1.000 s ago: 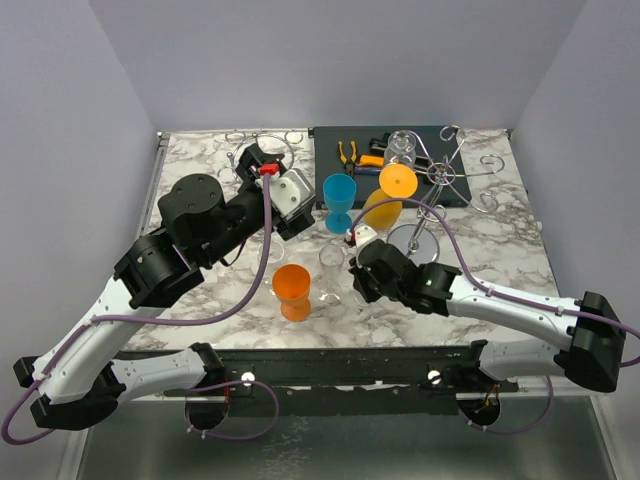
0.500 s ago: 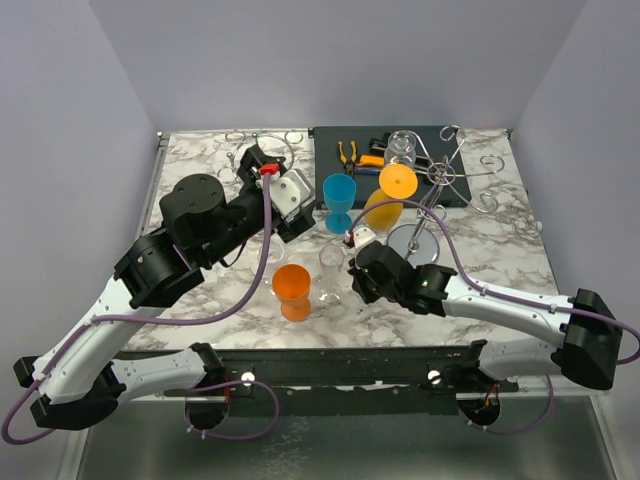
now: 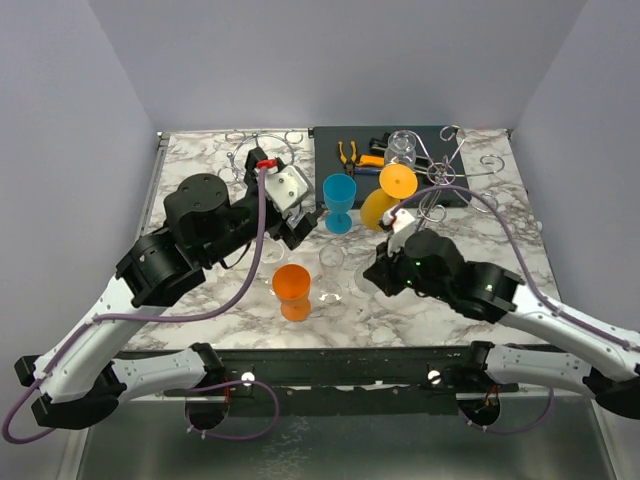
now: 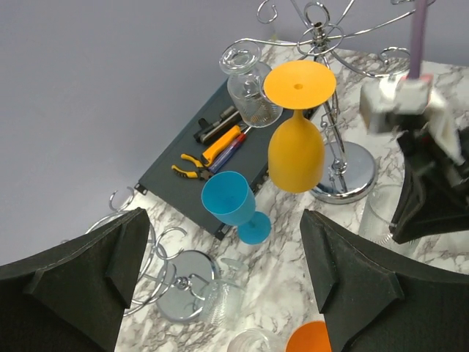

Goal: Place the wine glass upside down on the wine glass rack
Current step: Turn the wine glass upside down at the wine rack.

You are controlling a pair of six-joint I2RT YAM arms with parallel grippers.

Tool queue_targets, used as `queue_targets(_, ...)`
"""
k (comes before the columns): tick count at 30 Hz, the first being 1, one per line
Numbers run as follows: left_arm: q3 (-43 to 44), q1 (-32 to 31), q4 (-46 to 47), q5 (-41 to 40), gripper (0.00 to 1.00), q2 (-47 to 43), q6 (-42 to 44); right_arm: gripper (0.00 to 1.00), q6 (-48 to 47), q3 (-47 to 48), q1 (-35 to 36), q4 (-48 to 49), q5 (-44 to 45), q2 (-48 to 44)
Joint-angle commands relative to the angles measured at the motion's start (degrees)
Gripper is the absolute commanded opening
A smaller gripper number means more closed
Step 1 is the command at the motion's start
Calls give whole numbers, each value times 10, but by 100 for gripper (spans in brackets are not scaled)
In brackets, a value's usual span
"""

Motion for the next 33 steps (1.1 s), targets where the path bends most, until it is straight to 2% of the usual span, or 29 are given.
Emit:
queue_targets(1, 4, 3, -11, 18, 92, 7, -65, 0, 5, 68, -1, -14, -34, -61)
queue_targets(8, 5, 8, -33, 32, 90, 11, -119, 0, -12, 169, 0, -3, -44, -89)
queue_targets(13, 25, 26, -69, 97, 87, 18, -183, 0, -34, 209, -1, 42, -35, -83)
queue_targets(22, 8, 72, -88, 178, 87, 19, -322, 0, -73, 210, -1, 194, -29, -79)
queue_targets(26, 1, 90, -82, 220, 92, 22, -374, 0, -80, 211, -1, 239, -39, -63)
queue_targets(29, -4, 96, -77, 236, 96, 24, -390, 0, -78, 215, -1, 256, -48, -50)
queue_targets(33, -12, 99, -71, 241, 95, 25, -389, 0, -72, 214, -1, 270, -60, -42)
